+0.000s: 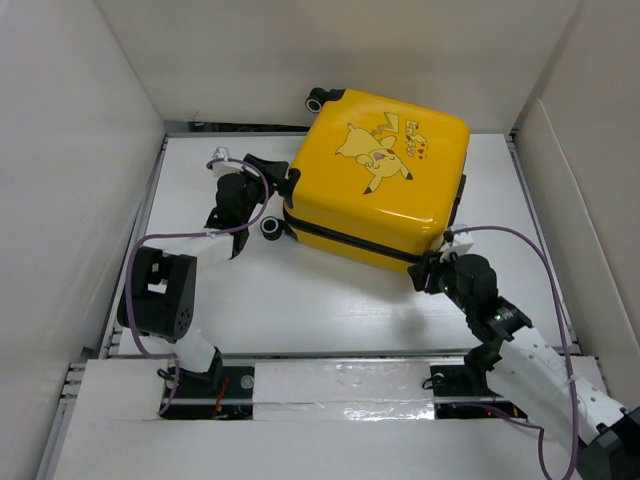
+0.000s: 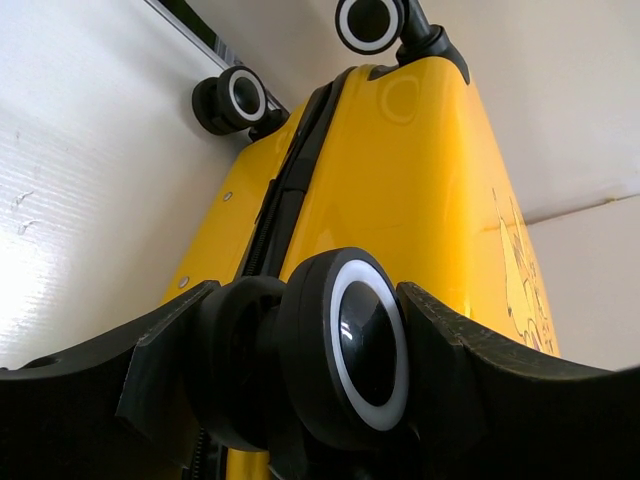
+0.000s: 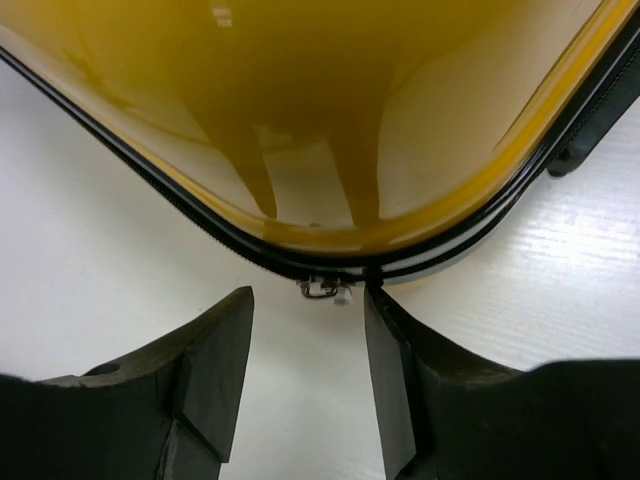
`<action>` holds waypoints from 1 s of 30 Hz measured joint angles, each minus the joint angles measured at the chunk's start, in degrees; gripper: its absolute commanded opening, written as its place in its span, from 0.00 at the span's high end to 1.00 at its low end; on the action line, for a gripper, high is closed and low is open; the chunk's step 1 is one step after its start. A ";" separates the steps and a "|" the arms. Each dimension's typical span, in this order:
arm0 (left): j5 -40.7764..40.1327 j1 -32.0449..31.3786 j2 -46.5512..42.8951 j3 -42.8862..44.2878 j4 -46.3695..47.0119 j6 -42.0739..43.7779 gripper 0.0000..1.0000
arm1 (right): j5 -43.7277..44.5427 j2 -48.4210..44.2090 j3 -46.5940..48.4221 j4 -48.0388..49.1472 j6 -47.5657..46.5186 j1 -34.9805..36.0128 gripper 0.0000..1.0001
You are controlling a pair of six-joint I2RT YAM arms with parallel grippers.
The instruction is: Pack the luggage
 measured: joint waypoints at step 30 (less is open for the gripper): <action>1.90 0.02 0.94 0.00 2.54 1.33 1.00 | 3.98 -4.68 -11.19 16.41 -2.69 0.42 1.00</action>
